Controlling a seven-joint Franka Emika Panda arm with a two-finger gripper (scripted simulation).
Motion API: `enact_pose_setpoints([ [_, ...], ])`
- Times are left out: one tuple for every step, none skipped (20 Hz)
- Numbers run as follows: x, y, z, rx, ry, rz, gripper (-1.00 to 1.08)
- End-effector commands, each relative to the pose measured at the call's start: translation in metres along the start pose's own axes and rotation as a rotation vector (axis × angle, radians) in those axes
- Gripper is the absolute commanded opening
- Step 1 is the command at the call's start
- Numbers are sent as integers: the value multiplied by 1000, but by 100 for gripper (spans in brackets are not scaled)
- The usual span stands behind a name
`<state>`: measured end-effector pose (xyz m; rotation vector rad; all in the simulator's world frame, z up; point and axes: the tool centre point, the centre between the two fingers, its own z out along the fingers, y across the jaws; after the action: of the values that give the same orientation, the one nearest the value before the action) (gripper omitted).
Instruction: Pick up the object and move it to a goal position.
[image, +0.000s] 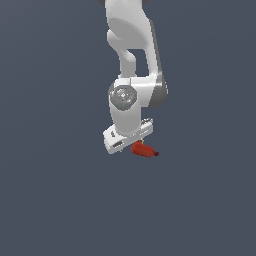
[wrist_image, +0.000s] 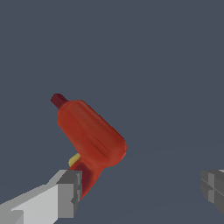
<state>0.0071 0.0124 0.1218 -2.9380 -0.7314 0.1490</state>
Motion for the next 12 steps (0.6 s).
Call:
enact_pose_setpoints([
  [2,-4,7,22,-10,-67,108],
  [3,-5,9,31,-13,-93,108],
  [4,-7,12,40,-16,-119,108],
  [5,-8,15,50,-19,-145,108],
  [6,-10,17,59,-22,-171,108],
  [6,-11,20,69,-24,-197,108],
  [7,-13,22,79,-26,-223,108],
  [8,-14,25,89,-27,-249,108],
  [9,-16,27,99,-28,-275,108],
  [9,-17,30,109,-29,-301,108],
  [10,-19,32,119,-30,-327,108],
  [11,-20,34,129,-30,-353,108],
])
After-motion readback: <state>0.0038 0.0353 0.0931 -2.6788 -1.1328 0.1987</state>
